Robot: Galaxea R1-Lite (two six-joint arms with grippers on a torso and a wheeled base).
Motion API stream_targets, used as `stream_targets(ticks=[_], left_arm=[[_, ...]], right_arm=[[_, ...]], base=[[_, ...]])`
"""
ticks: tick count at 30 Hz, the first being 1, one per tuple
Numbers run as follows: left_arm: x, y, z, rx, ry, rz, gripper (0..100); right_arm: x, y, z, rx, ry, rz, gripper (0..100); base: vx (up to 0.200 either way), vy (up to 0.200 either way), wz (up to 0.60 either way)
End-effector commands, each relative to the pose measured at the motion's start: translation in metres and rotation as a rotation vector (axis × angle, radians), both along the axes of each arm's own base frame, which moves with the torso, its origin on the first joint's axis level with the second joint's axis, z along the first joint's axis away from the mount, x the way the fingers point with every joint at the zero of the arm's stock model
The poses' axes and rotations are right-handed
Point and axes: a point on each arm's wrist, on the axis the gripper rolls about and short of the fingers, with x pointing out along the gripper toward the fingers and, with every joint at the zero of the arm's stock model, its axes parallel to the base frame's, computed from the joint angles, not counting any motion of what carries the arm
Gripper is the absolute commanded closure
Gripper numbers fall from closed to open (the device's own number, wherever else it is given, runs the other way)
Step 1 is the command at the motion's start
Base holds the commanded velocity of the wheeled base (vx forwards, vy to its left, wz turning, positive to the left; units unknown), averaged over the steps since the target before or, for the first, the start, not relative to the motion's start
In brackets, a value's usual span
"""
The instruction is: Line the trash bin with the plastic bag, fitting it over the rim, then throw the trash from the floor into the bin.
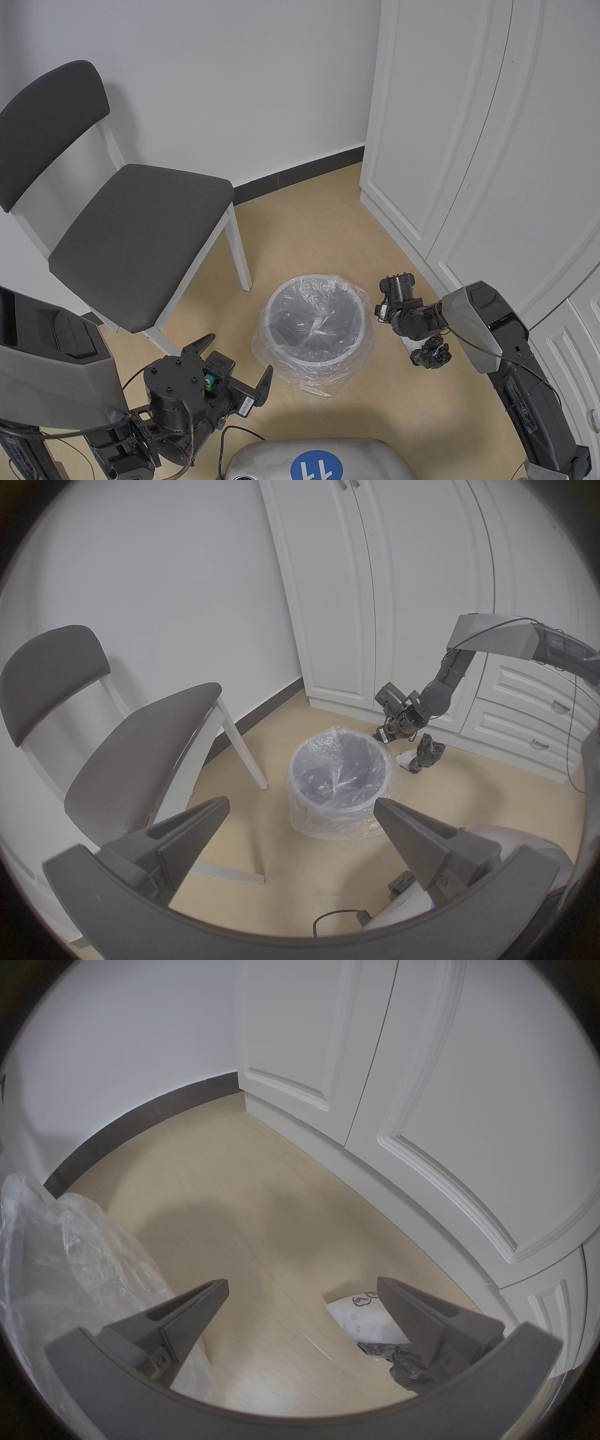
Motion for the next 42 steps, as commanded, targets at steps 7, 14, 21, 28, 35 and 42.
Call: stream_targets(ticks=[7, 14, 21, 28, 35, 42], left_arm=[[-0.001, -0.003, 0.001, -0.004, -0.005, -0.009, 0], [-0.001, -0.003, -0.001, 0.002, 0.000, -0.009, 0], [-0.006, -0.002, 0.004, -0.007, -0.008, -0.022, 0], [-0.008, -0.009, 0.006, -0.079, 0.000, -0.034, 0], [-0.003, -0.008, 0.003, -0.079, 0.006, -0.017, 0], [-0.001, -0.008, 0.003, -0.081, 0.006, -0.012, 0]], right_arm=[[-0.003, -0.015, -0.015, -0.008, 0.098, -0.045, 0], [-0.001, -0.028, -0.012, 0.037, 0.100, -0.112, 0], [0.012, -0.063, 0.028, 0.073, 0.031, -0.161, 0], [0.011, -0.057, 0.030, 0.063, 0.032, -0.145, 0], [0.011, -0.053, 0.040, 0.072, 0.016, -0.134, 0], [0.009, -0.063, 0.006, 0.033, 0.088, -0.127, 0]], base=[[0.000, 0.000, 0.00], [0.000, 0.000, 0.00], [0.000, 0.000, 0.00], [-0.171, 0.171, 0.00], [-0.086, 0.086, 0.00], [0.000, 0.000, 0.00]])
